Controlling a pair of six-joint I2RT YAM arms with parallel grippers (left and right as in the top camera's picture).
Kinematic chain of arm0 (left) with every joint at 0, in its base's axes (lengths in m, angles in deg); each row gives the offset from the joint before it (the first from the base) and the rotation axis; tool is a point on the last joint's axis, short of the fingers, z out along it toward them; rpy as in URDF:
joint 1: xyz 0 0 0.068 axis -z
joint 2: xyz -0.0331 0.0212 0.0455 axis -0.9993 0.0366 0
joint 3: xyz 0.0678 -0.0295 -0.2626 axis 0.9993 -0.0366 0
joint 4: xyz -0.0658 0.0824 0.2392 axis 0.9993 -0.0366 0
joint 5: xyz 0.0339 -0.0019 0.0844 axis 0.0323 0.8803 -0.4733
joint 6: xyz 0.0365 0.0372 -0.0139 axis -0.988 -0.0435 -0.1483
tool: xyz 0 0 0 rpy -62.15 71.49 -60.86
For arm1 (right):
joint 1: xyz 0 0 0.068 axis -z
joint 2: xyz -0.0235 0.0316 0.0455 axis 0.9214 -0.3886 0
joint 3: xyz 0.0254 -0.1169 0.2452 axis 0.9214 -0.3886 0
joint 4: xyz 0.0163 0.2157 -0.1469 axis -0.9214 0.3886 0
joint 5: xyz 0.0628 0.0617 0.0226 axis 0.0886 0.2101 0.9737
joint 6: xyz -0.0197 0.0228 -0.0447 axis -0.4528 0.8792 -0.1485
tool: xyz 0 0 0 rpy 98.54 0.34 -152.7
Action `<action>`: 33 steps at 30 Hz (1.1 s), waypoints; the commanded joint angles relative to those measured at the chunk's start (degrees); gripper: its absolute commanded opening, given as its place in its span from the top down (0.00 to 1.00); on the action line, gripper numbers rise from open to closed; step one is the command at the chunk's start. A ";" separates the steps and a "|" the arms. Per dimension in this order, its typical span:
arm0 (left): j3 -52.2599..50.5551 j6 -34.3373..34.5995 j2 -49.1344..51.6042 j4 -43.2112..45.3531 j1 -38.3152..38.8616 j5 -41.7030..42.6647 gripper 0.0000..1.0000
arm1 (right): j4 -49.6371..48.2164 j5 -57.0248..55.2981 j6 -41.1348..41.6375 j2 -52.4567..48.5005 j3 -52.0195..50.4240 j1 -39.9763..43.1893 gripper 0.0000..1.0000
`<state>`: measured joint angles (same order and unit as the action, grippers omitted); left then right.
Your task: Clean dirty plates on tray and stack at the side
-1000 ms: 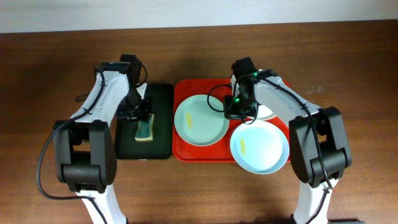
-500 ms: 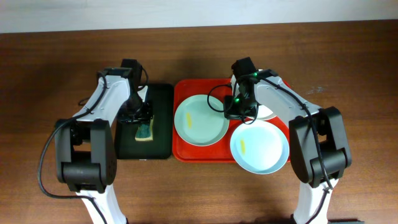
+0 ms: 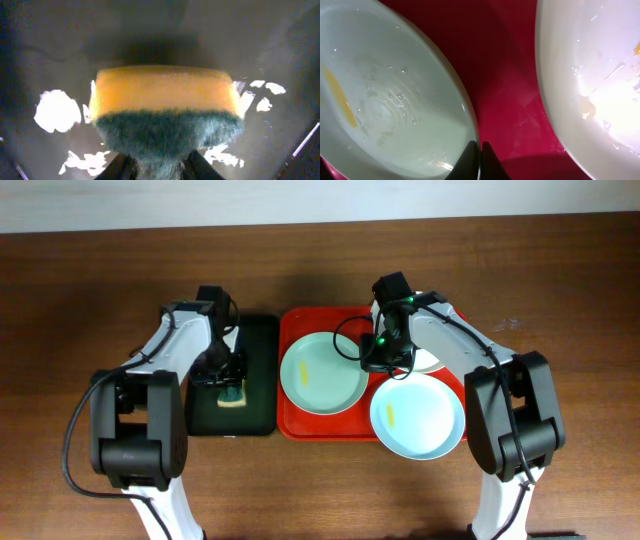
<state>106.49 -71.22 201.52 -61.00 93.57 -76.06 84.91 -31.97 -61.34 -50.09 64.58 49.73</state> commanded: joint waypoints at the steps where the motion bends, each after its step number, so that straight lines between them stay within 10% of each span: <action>1: -3.17 0.15 0.42 1.14 -0.02 -0.17 0.90 | -0.13 -0.55 0.72 -0.57 -0.42 -0.63 0.95; 9: -2.16 0.13 -7.30 2.10 -0.04 -0.04 1.00 | -0.04 -0.52 0.72 -0.57 -0.42 -0.63 0.60; 19: -2.16 0.13 -27.41 4.72 -0.02 -0.02 1.00 | 1.38 -0.50 0.72 -0.57 -0.66 -0.66 0.66; 27: -2.56 0.11 -28.15 4.26 -0.02 -0.02 1.00 | 1.33 -0.50 0.72 -0.57 -2.67 -0.63 0.96; 33: -4.13 0.11 -28.15 4.33 -0.02 -0.04 1.00 | 0.57 0.13 0.87 -0.57 -2.71 -0.63 0.96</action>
<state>103.87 -71.00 173.34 -56.85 93.53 -76.08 85.87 -31.69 -60.33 -50.11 62.86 49.55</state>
